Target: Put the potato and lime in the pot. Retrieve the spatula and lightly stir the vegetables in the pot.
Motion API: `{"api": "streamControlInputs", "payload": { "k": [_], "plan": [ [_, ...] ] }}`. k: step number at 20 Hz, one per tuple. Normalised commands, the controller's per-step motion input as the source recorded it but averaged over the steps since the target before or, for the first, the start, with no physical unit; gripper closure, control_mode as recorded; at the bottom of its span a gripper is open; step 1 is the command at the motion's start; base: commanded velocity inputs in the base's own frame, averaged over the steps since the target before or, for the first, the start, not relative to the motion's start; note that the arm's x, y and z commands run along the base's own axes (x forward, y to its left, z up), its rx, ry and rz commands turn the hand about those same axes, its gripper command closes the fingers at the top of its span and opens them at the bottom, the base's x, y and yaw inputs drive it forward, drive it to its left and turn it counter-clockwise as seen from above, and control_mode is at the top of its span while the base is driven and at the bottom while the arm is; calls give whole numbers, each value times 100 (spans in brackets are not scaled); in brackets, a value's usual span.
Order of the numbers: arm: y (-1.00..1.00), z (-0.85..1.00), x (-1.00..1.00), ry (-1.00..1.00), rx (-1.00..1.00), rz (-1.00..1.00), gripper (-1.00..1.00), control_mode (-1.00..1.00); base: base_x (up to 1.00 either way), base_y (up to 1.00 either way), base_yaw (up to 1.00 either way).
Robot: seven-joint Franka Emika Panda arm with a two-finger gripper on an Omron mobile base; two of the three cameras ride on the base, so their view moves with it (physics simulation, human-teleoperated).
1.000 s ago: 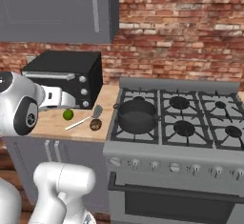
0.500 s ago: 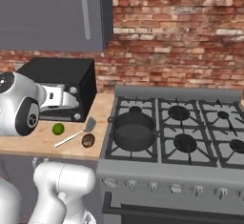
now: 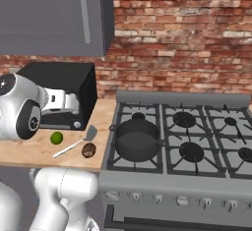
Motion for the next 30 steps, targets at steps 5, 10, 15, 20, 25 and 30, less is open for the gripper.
{"api": "streamControlInputs", "payload": {
  "k": [5, 10, 15, 20, 25, 30],
  "plan": [
    [0, -7, 15, 6, 2, -1, -100, -100, 16, 4, -1],
    [0, -2, 14, 30, 4, 0, -100, -100, 0, 0, 0],
    [-1, -9, 16, 49, 0, 0, -100, -100, 0, 0, 0],
    [-2, -32, 16, 52, 0, 1, -100, -100, 0, 0, 0],
    [-5, -86, 21, 18, 0, 0, -100, -100, 0, 0, 0],
    [-2, -100, 3, -1, 1, 0, -100, -100, 0, 0, 0]
  ]
}}
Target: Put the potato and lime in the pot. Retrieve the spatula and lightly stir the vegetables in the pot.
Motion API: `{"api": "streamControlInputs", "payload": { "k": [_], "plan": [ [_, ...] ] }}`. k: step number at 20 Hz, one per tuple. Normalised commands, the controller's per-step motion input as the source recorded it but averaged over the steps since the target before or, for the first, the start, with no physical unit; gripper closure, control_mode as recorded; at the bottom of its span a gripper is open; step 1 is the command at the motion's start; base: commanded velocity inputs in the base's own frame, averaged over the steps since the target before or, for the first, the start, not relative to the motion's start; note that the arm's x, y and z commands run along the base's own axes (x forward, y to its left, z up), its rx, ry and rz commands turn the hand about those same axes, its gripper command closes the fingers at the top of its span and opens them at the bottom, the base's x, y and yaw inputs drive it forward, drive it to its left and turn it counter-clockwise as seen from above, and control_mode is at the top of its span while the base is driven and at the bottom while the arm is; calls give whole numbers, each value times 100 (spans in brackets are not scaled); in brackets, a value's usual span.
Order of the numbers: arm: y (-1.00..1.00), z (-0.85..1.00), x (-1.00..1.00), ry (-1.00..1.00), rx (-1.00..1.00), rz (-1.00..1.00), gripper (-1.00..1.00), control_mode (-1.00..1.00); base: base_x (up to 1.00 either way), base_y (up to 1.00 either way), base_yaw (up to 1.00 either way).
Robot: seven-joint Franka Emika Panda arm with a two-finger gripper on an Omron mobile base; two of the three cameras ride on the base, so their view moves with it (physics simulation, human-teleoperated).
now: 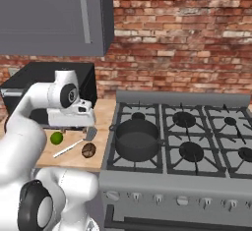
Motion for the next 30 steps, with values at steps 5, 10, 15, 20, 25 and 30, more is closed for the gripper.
{"api": "streamControlInputs", "payload": {
  "k": [5, 10, 15, 20, 25, 30],
  "plan": [
    [-1, -94, 1, -7, 0, 0, -100, -100, 0, 0, 0],
    [0, -65, 21, -10, 0, 0, -100, -100, 0, 0, 0],
    [0, 3, 70, 1, 0, 0, -100, -100, 0, 0, 0],
    [0, 5, 75, 9, 0, 0, -100, -100, 0, 0, 0],
    [0, -19, 18, 10, 0, 0, -100, -100, 0, 0, 0],
    [0, -35, -12, 10, 0, 0, -100, -100, 0, 0, 0]
  ]
}}
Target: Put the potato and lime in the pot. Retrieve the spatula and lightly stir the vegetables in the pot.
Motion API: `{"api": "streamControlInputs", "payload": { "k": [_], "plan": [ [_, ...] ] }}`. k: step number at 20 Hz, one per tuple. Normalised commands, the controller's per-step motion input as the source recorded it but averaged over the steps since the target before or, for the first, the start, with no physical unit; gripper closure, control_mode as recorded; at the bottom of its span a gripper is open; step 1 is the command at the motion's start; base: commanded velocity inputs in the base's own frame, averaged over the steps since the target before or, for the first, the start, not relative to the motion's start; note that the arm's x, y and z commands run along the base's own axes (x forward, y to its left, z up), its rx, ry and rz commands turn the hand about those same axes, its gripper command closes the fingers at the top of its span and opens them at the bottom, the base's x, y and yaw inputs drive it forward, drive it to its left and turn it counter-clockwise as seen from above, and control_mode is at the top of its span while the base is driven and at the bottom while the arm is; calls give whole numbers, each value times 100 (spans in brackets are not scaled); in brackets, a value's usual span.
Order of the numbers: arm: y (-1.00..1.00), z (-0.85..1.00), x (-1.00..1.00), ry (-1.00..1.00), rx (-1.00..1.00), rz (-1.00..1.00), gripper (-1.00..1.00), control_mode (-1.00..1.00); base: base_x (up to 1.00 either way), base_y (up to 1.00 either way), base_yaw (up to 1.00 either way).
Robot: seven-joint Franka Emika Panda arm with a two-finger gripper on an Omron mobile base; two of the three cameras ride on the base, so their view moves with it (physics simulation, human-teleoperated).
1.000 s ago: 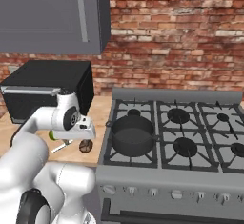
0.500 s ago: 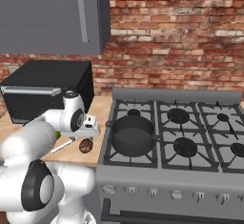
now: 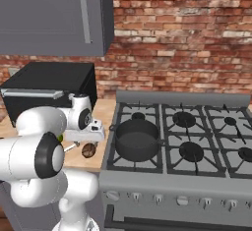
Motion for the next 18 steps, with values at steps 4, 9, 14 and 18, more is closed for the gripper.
{"api": "streamControlInputs", "payload": {
  "k": [4, 9, 14, 18],
  "plan": [
    [-8, -18, -1, 1, 0, 0, -100, -100, 0, 0, 0],
    [-15, -1, 0, 0, 0, 0, -100, -100, 0, 0, 0],
    [-1, 0, -2, 0, 0, 0, -100, -100, 0, 0, 0],
    [0, 0, -13, 0, 0, 0, -100, -100, 0, 0, 0]
  ]
}}
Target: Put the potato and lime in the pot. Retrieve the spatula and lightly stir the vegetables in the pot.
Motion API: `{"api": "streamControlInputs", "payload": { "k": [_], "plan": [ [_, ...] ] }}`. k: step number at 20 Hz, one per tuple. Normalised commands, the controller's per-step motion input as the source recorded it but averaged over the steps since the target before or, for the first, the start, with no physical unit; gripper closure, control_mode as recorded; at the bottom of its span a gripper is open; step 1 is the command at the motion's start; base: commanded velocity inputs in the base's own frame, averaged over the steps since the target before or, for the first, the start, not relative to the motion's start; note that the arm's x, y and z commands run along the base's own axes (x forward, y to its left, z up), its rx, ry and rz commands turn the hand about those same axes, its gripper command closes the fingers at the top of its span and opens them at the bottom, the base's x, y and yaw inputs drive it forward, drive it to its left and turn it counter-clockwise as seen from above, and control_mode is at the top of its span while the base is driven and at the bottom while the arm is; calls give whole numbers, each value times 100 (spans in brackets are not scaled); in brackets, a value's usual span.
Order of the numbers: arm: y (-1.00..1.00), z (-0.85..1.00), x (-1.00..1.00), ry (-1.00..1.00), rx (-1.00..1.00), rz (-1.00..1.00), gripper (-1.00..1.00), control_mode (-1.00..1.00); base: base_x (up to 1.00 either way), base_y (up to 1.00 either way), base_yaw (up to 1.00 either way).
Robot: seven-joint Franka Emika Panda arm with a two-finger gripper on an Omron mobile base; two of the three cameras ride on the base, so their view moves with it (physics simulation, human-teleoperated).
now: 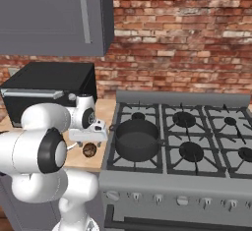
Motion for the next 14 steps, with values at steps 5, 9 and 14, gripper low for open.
{"api": "streamControlInputs", "payload": {
  "k": [5, 9, 14],
  "plan": [
    [0, 0, -15, 0, 0, 0, -100, -100, 0, 0, 0],
    [0, 0, -10, 0, 0, 0, -100, -100, 0, 0, 0],
    [0, -12, 0, 0, 0, 0, -100, -100, 0, 0, 0]
  ]
}}
